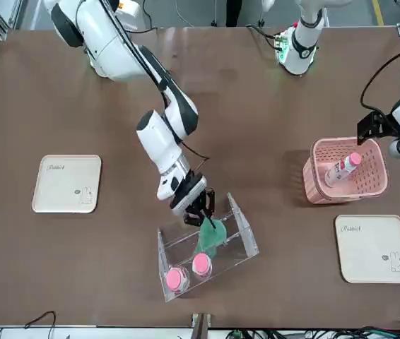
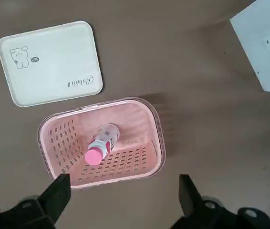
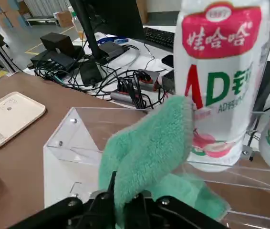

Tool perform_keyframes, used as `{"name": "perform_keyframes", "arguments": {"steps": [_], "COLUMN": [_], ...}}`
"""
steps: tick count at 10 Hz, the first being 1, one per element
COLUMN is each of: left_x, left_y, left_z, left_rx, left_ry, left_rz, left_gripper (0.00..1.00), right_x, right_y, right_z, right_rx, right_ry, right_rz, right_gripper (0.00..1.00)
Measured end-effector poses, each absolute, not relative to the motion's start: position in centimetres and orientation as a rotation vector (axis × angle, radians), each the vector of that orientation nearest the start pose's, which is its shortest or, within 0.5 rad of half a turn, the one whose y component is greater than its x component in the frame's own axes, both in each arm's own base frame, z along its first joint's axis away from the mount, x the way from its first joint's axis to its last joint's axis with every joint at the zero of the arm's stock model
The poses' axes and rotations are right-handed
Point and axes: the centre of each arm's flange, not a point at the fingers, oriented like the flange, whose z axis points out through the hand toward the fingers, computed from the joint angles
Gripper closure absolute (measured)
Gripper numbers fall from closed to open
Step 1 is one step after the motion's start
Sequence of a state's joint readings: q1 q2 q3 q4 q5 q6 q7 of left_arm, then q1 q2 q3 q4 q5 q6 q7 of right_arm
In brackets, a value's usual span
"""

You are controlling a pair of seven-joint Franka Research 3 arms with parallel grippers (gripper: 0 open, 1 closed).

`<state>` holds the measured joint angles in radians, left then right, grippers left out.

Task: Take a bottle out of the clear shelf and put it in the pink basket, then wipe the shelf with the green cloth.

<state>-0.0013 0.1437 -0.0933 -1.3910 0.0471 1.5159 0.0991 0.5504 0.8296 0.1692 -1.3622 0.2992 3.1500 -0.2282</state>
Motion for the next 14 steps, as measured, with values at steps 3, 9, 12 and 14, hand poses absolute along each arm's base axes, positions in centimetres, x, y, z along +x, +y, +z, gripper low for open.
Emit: {"name": "perform_keyframes", "arguments": {"steps": [3, 9, 12, 14], "left_x": [59.1, 59.8, 59.9, 60.0], "left_y": [-4.5, -3.6, -3.7, -3.7], "left_z": [62.1, 61.1, 61.2, 61.3], "left_rx": [-3.155, -3.191, -3.192, -3.192], "left_ry": [0.279, 0.237, 0.238, 0.239], "left_rz": [0.039, 0.056, 0.033, 0.029], "left_gripper": [0.00, 0.00, 0.00, 0.00], "right_x": [64.2, 67.3, 68.2, 68.8], "right_y": [45.8, 41.4, 39.8, 38.4], "right_z": [33.9, 33.6, 32.8, 32.4], "right_rx": [-2.371, -2.455, -2.500, -2.525], "right_ry": [-0.630, -0.634, -0.716, -0.771], "right_rz": [-1.162, -1.191, -1.173, -1.179], "right_gripper": [0.94, 0.94, 0.94, 0.94]}}
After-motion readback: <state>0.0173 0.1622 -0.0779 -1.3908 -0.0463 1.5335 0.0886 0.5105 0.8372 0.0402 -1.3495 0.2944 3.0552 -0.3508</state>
